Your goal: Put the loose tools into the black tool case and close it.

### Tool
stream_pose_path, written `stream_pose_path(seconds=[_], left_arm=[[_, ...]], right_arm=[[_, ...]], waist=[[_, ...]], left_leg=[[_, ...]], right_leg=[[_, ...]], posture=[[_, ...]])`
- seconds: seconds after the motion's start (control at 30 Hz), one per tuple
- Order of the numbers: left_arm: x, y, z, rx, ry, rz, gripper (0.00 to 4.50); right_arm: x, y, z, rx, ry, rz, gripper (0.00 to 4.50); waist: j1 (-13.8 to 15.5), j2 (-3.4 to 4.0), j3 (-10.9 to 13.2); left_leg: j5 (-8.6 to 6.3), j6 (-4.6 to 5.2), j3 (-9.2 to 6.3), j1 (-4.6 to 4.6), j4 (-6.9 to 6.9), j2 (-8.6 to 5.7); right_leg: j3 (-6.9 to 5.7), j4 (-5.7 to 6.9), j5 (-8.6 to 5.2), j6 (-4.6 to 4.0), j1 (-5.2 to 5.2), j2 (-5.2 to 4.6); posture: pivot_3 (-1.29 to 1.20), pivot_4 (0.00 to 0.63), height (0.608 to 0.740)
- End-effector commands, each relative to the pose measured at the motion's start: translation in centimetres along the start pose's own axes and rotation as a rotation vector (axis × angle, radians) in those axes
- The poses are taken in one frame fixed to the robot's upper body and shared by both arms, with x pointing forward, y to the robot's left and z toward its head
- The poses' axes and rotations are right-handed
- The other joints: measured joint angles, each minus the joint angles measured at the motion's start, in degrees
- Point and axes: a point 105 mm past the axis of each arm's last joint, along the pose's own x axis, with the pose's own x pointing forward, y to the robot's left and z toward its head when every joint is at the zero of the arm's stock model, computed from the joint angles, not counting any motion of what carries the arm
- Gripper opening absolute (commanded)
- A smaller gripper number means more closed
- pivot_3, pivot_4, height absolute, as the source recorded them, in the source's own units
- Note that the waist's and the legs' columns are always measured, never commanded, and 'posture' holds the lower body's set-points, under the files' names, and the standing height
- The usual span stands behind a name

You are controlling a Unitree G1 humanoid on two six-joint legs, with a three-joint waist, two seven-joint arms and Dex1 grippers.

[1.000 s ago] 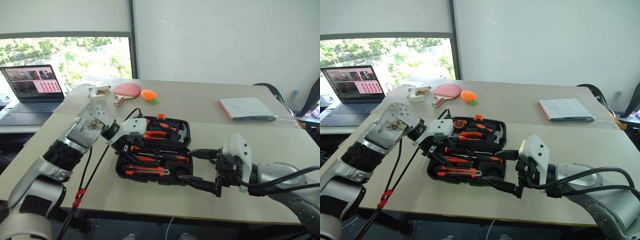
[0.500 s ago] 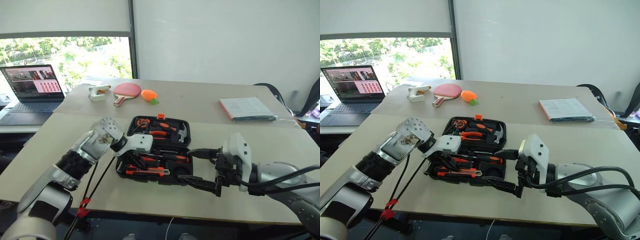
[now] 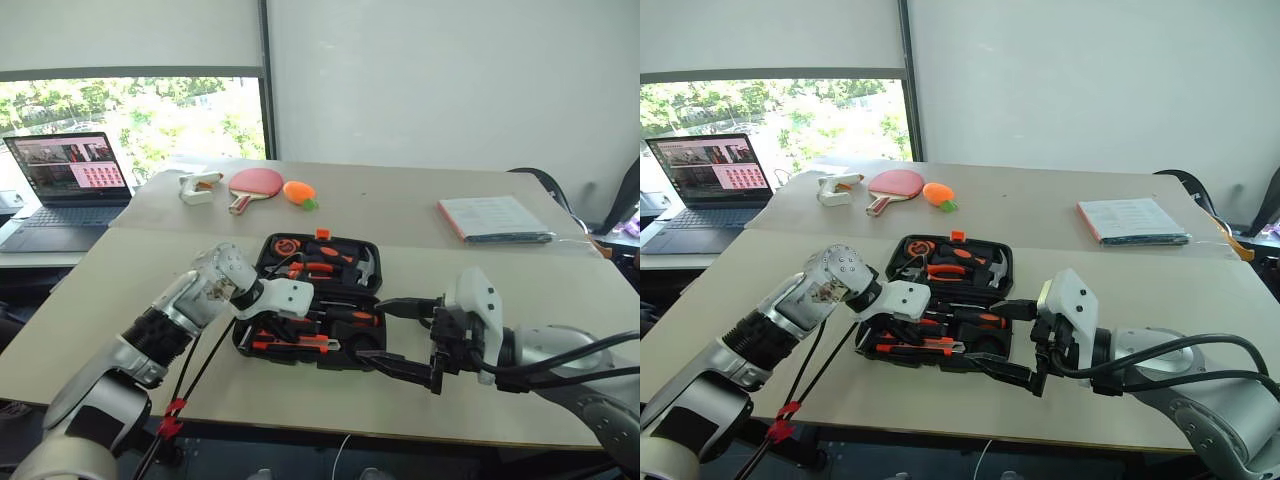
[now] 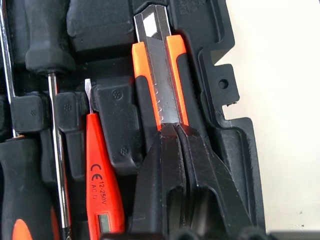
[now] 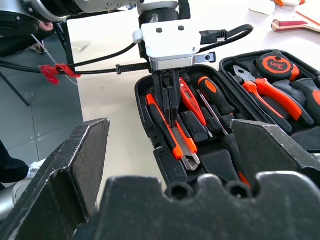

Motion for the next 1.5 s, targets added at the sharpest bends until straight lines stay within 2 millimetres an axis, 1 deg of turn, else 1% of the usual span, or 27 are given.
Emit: stream_pose_path(seconds=[0.03,0.2,0.3,0.37,0.43,0.47,0.5,0.57,0.6,0.63,0.67,0.73,0.77,0.8,0.83,0.87,0.9,0.93,0.97,1.0,1.07,1.13,1.17,1.23,1.3,1.4,1.5], left_arm=[[1.7,-0.6,-2.2,-0.046,0.073,-0.017,0.13],[1.8,-0.5,-2.1,-0.07,0.053,-0.007,0.13],[1.8,-0.1,-2.0,-0.08,0.044,0.016,0.13],[1.0,0.4,-1.5,-0.089,0.01,0.043,0.13],[-0.6,1.2,-0.7,-0.135,-0.054,0.076,0.13],[-2.0,1.6,-0.1,-0.172,-0.113,0.096,0.13],[-2.9,1.8,0.3,-0.195,-0.153,0.106,0.13],[-5.3,2.1,1.4,-0.254,-0.257,0.123,0.62],[-6.7,2.1,2.0,-0.263,-0.318,0.13,0.82],[-7.6,2.0,2.5,-0.266,-0.36,0.134,1.17],[-8.9,1.8,2.9,-0.277,-0.413,0.141,1.58],[-10.4,1.6,3.3,-0.287,-0.478,0.153,2.2],[-11.6,1.7,3.5,-0.286,-0.52,0.188,2.42],[-12.7,1.8,3.6,-0.279,-0.563,0.225,2.49],[-13.6,1.9,3.8,-0.265,-0.6,0.257,3.11],[-14.1,1.9,3.9,-0.256,-0.623,0.276,3.23],[-14.7,1.7,4.1,-0.244,-0.663,0.286,3.48],[-15.2,1.6,4.5,-0.218,-0.705,0.3,3.9],[-15.5,1.5,4.9,-0.2,-0.739,0.308,4.13],[-15.8,1.4,5.1,-0.191,-0.762,0.312,4.36],[-15.7,1.2,5.6,-0.193,-0.783,0.294,4.36],[-15.6,0.8,6.1,-0.194,-0.805,0.256,4.36],[-15.5,0.6,6.3,-0.198,-0.816,0.229,4.36],[-15.4,0.1,6.6,-0.208,-0.829,0.18,4.36],[-15.0,-0.1,6.5,-0.186,-0.803,0.187,4.36],[-14.2,-0.5,6.1,-0.149,-0.746,0.202,4.36],[-13.9,-0.7,5.9,-0.117,-0.715,0.217,4.36]], right_arm=[[-0.3,0.4,0.9,-0.029,-0.025,0.003,4.5],[-0.5,0.3,0.7,-0.024,-0.022,0.001,4.5],[-0.4,0.2,0.7,-0.023,-0.022,0.0,4.5],[-0.5,0.1,0.8,-0.024,-0.024,0.0,4.5],[-0.6,0.0,0.9,-0.025,-0.026,-0.001,4.5],[-0.7,0.0,1.0,-0.026,-0.024,-0.004,4.5],[-0.8,-0.1,1.0,-0.027,-0.023,-0.007,4.5],[-1.0,-0.3,0.9,-0.031,-0.016,-0.018,4.5],[-1.1,-0.5,0.9,-0.033,-0.011,-0.029,4.5],[-1.3,-0.6,0.8,-0.034,-0.007,-0.037,4.5],[-1.7,-0.8,0.7,-0.033,0.003,-0.059,4.5],[-2.3,-1.1,0.5,-0.032,0.018,-0.089,4.5],[-3.0,-1.5,0.1,-0.031,0.04,-0.126,4.5],[-4.0,-2.1,-0.4,-0.02,0.061,-0.174,4.5],[-4.9,-2.6,-0.8,-0.008,0.077,-0.219,4.5],[-5.6,-2.9,-1.1,0.0,0.087,-0.247,4.5],[-6.7,-3.4,-1.5,0.01,0.105,-0.297,4.5],[-8.1,-4.0,-2.1,0.021,0.127,-0.352,4.5],[-9.3,-4.5,-2.5,0.035,0.147,-0.398,4.5],[-10.4,-4.8,-3.0,0.05,0.163,-0.436,4.5],[-12.3,-5.3,-3.9,0.069,0.205,-0.492,4.5],[-13.4,-5.7,-4.7,0.078,0.245,-0.518,4.5],[-13.6,-5.9,-4.9,0.081,0.256,-0.521,4.5],[-13.4,-6.5,-5.3,0.092,0.274,-0.513,4.5],[-12.8,-7.3,-5.7,0.096,0.292,-0.489,4.5],[-11.1,-8.5,-6.2,0.068,0.328,-0.438,4.5],[-9.3,-9.8,-6.6,0.04,0.357,-0.398,4.5]], waist=[[0.08,0.05,-0.04],[0.07,0.13,-0.09],[0.14,0.21,-0.14],[0.27,0.24,-0.16],[0.33,0.23,-0.15],[0.32,0.22,-0.15],[0.26,0.2,-0.13],[0.1,0.12,-0.08],[0.04,0.06,-0.05],[-0.18,0.05,-0.04],[-0.26,0.05,-0.04],[-0.31,0.05,-0.04],[-0.32,0.05,-0.04],[-0.31,0.06,-0.04],[-0.26,0.05,-0.04],[-0.11,0.04,-0.03],[-0.08,0.02,-0.02],[0.0,0.02,-0.02],[0.15,0.01,-0.02],[0.25,0.01,-0.02],[0.41,0.0,-0.01],[0.37,0.0,-0.01],[0.29,0.0,-0.01],[-0.25,0.01,-0.01],[-0.97,0.01,-0.01],[-1.76,0.02,0.0],[-1.94,0.03,0.01]], left_leg=[[0.0,0.0,0.0,0.09,0.0,0.0],[0.01,0.0,0.0,0.52,-0.01,0.02],[0.0,0.0,0.0,0.59,-0.03,0.02],[0.01,0.0,0.0,0.59,-0.03,0.02],[0.01,0.0,0.0,0.59,-0.02,0.01],[0.01,0.0,0.0,0.57,-0.02,0.02],[0.01,0.0,0.0,0.56,-0.01,0.02],[0.01,0.0,0.0,0.35,-0.01,0.04],[0.01,0.0,-0.01,0.11,0.02,0.06],[0.03,-0.01,-0.01,-0.14,0.05,0.07],[0.05,0.02,-0.05,-0.38,0.04,0.07],[0.03,0.06,-0.06,-0.41,-0.03,0.04],[0.0,0.11,-0.06,-0.43,-0.08,0.03],[-0.03,0.15,-0.07,-0.43,-0.08,0.03],[-0.05,0.18,-0.07,-0.43,-0.1,0.02],[-0.06,0.19,-0.07,-0.45,-0.12,0.01],[-0.06,0.19,-0.09,-0.49,-0.11,0.0],[-0.06,0.19,-0.09,-0.51,-0.1,0.0],[-0.06,0.19,-0.09,-0.51,-0.08,-0.04],[-0.06,0.19,-0.08,-0.5,-0.05,-0.05],[-0.06,0.18,-0.08,-0.45,-0.03,-0.06],[-0.05,0.16,-0.06,-0.38,-0.02,-0.07],[-0.03,0.14,-0.06,-0.36,-0.01,-0.05],[0.01,0.07,-0.06,-0.32,-0.01,-0.03],[0.03,0.05,-0.03,-0.24,-0.02,-0.01],[0.03,0.04,0.01,-0.06,-0.12,0.01],[0.04,0.04,0.01,-0.09,-0.15,0.01]], right_leg=[[0.0,0.0,0.0,0.0,0.08,0.0],[0.0,-0.04,-0.21,0.32,0.55,0.01],[0.0,-0.07,-0.26,0.39,0.64,0.01],[0.0,-0.07,-0.26,0.39,0.65,0.0],[0.0,-0.07,-0.26,0.39,0.65,0.0],[0.01,-0.07,-0.26,0.4,0.64,0.0],[0.0,-0.08,-0.26,0.4,0.63,0.01],[0.0,-0.06,-0.26,0.4,0.39,0.02],[0.0,0.01,-0.26,0.39,0.12,0.04],[0.01,0.05,-0.25,0.38,-0.19,0.06],[-0.01,0.05,-0.06,0.08,-0.37,0.08],[-0.01,0.02,-0.03,-0.01,-0.4,0.05],[-0.01,-0.02,-0.04,0.01,-0.42,0.04],[-0.01,-0.04,-0.06,0.01,-0.41,0.04],[-0.01,-0.08,-0.09,0.02,-0.4,0.03],[-0.01,-0.1,-0.11,0.04,-0.41,0.01],[-0.04,-0.12,-0.12,0.05,-0.4,0.01],[-0.03,-0.14,-0.12,0.05,-0.41,0.0],[-0.03,-0.13,-0.12,0.06,-0.39,-0.04],[-0.03,-0.13,-0.12,0.06,-0.36,-0.05],[-0.02,-0.12,-0.1,0.1,-0.29,-0.06],[0.0,-0.1,-0.08,0.12,-0.24,-0.05],[0.0,-0.1,-0.08,0.12,-0.23,-0.03],[0.02,-0.07,-0.09,0.14,-0.24,0.0],[0.09,-0.02,-0.11,0.17,-0.24,0.05],[0.17,0.0,-0.12,0.11,-0.19,0.1],[0.17,0.02,-0.07,-0.03,-0.23,0.11]], posture=[[0.0,0.15,0.737],[0.0,0.15,0.737],[0.0,0.15,0.737],[0.0,0.15,0.737],[0.0,0.15,0.737],[0.0,0.15,0.737],[0.0,0.15,0.737],[0.0,0.15,0.737],[0.0,0.15,0.737],[0.0,0.15,0.737],[0.0,0.15,0.737],[0.0,0.15,0.737],[0.0,0.15,0.737],[0.0,0.15,0.737],[0.0,0.15,0.737],[0.0,0.15,0.737],[0.0,0.15,0.737],[0.0,0.15,0.737],[0.0,0.15,0.737],[0.0,0.15,0.737],[0.0,0.15,0.737],[0.0,0.15,0.737],[0.0,0.15,0.737],[0.0,0.15,0.737],[0.0,0.15,0.737],[0.0,0.15,0.737],[0.0,0.15,0.737]])
